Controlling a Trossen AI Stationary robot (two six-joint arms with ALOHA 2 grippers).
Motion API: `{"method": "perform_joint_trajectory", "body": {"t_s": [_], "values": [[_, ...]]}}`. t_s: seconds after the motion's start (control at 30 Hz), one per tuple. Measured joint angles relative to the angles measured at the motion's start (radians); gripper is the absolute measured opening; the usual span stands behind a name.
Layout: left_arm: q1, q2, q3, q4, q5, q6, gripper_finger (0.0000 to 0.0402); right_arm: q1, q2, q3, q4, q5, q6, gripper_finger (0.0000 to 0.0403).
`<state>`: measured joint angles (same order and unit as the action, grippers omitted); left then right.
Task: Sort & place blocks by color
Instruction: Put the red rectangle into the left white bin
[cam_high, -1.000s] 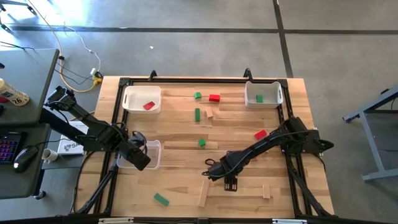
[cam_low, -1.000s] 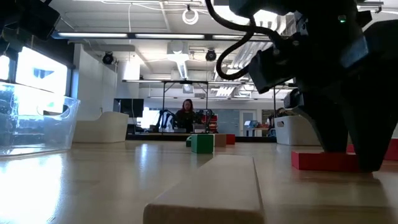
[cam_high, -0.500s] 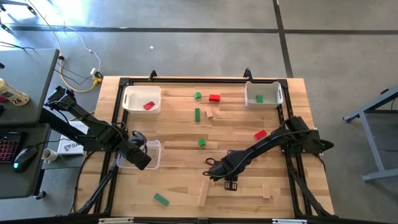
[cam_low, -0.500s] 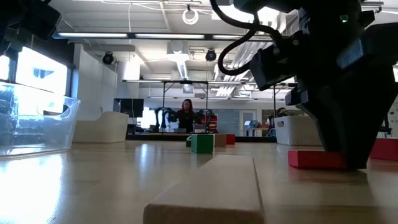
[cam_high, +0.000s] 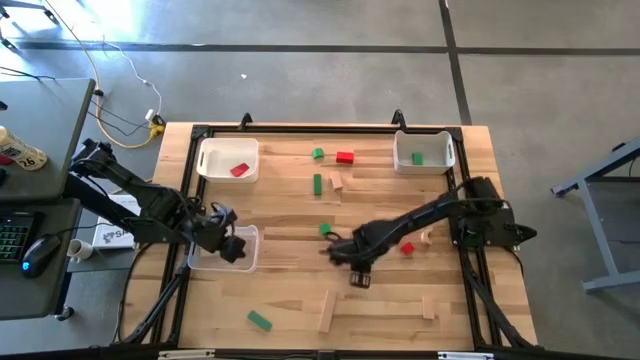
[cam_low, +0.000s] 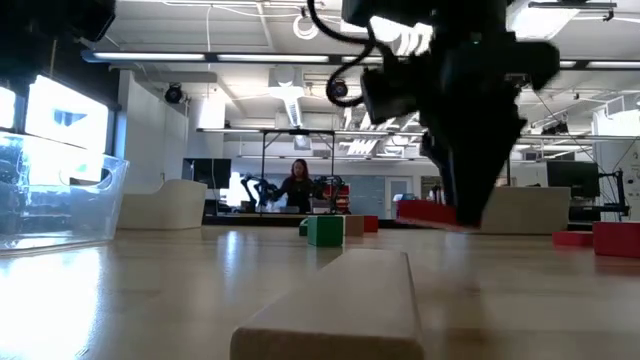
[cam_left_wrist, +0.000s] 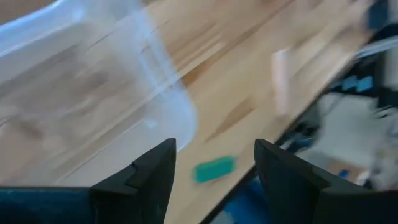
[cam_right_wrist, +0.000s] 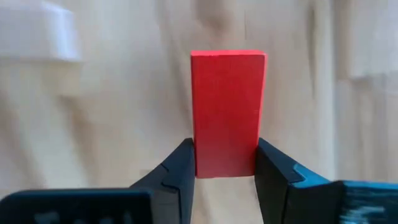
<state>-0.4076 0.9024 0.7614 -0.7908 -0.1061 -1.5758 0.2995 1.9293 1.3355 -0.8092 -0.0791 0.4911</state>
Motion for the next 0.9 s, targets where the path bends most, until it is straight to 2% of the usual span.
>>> {"method": "perform_joint_trajectory", "body": {"t_s": [0.17,0.3,0.47,0.7,0.9], "values": [[0.061,-0.052,0.001,0.077,-0.115,0.008,0.0204,-0.048,-0.049,0.001,0.084,-0.025,0.000,0.0101],[0.123,-0.070,0.000,0.104,-0.167,0.008,0.0204,-0.091,-0.073,0.007,0.139,-0.022,0.001,0.0101],[0.213,-0.072,0.000,0.111,-0.171,0.029,0.0204,-0.138,-0.073,0.092,0.149,0.017,-0.065,0.0101],[0.349,-0.071,0.000,0.182,-0.167,0.192,0.0204,-0.208,-0.073,0.218,0.123,0.078,-0.136,0.0101],[0.470,-0.060,0.000,0.246,-0.166,0.301,0.0204,-0.259,-0.073,0.265,0.095,0.157,-0.196,0.0101]]}}
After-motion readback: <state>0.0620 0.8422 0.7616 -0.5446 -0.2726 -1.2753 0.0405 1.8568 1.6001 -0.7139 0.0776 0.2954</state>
